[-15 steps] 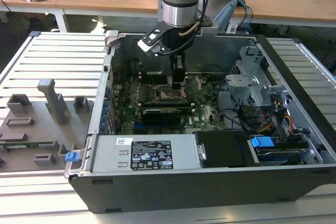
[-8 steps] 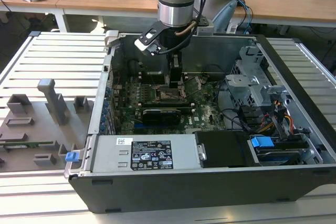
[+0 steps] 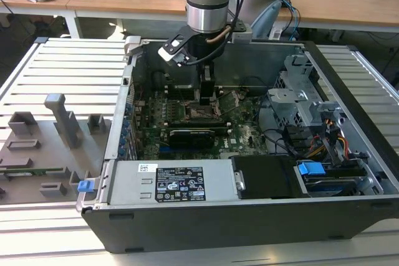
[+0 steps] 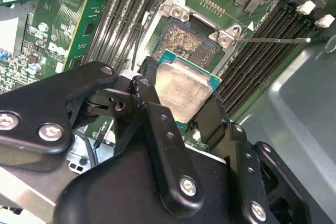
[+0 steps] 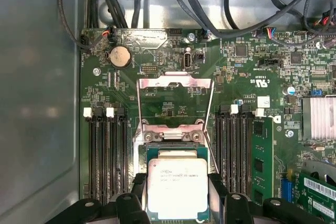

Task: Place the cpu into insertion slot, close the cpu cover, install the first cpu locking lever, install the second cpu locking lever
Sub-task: 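Place the cpu into insertion slot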

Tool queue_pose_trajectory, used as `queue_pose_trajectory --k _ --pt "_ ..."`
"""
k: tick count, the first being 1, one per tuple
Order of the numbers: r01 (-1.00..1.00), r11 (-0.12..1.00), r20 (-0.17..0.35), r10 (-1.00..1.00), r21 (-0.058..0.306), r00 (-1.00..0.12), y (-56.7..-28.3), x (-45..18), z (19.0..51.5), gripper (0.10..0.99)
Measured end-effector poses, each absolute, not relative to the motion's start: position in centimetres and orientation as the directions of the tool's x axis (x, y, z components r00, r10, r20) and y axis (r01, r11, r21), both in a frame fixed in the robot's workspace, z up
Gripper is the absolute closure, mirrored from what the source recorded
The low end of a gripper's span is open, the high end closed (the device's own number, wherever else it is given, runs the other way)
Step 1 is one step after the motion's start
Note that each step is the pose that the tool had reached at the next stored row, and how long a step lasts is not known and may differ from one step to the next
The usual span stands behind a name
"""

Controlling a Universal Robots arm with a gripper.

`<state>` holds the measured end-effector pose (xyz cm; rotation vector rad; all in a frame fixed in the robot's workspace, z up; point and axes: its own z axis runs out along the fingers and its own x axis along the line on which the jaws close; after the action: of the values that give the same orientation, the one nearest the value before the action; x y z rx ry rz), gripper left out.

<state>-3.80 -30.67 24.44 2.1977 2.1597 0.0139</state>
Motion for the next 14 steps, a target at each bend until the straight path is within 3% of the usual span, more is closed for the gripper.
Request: queue_pose_trajectory --k 14 --pt "0.999 -0.017 -0.036 0.999 0.049 0.018 -30.7 -4.1 22.3 0.541"
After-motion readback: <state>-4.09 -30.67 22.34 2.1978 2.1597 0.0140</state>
